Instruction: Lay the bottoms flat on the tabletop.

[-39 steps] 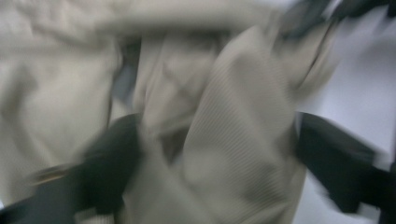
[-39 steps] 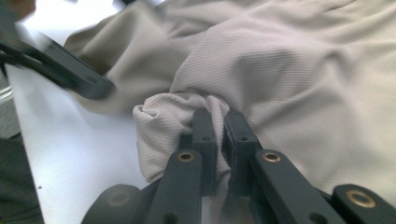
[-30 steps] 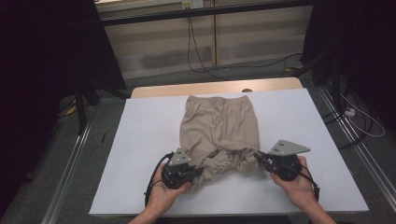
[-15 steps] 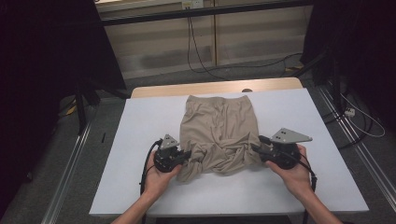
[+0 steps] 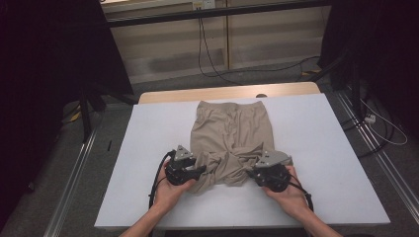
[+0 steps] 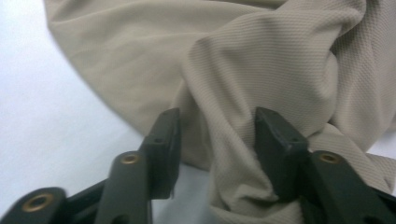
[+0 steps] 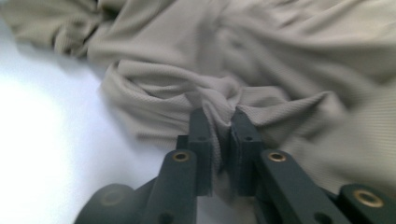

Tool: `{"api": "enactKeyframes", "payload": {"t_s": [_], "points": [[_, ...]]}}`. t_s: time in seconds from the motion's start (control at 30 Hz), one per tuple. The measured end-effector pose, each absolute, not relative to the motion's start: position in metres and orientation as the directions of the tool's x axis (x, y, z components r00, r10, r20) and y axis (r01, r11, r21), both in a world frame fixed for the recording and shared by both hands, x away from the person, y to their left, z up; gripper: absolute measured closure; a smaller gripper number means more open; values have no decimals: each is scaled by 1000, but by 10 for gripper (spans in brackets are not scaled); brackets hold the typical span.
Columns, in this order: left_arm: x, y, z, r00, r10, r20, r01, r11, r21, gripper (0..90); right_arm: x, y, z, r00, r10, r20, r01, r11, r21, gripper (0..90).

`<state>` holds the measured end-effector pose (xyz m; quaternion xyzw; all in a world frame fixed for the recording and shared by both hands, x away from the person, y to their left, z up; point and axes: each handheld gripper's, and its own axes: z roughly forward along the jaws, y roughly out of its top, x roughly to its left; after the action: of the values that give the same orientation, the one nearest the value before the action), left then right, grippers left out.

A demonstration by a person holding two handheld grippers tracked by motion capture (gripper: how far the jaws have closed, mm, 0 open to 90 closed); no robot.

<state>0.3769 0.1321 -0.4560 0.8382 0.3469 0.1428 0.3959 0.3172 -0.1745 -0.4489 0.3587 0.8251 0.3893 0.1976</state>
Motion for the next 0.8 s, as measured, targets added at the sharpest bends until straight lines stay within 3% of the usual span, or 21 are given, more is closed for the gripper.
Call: {"api": "enactKeyframes", "payload": {"t_s": [0.2,0.53,0.8], "points": [[377,134,-455,716,697,-36,468,-441,766,454,317,-222,-430,-569,822,-35,431,335,838,830],[379,135,-456,706,707,-38,476,-435,764,400,336,-294,-418,-293,955,-41,437,172,883,819],[374,136,-451,718,695,-31,446,-426,787,307,338,-281,-424,-376,926,-27,467,214,858,547]]}}
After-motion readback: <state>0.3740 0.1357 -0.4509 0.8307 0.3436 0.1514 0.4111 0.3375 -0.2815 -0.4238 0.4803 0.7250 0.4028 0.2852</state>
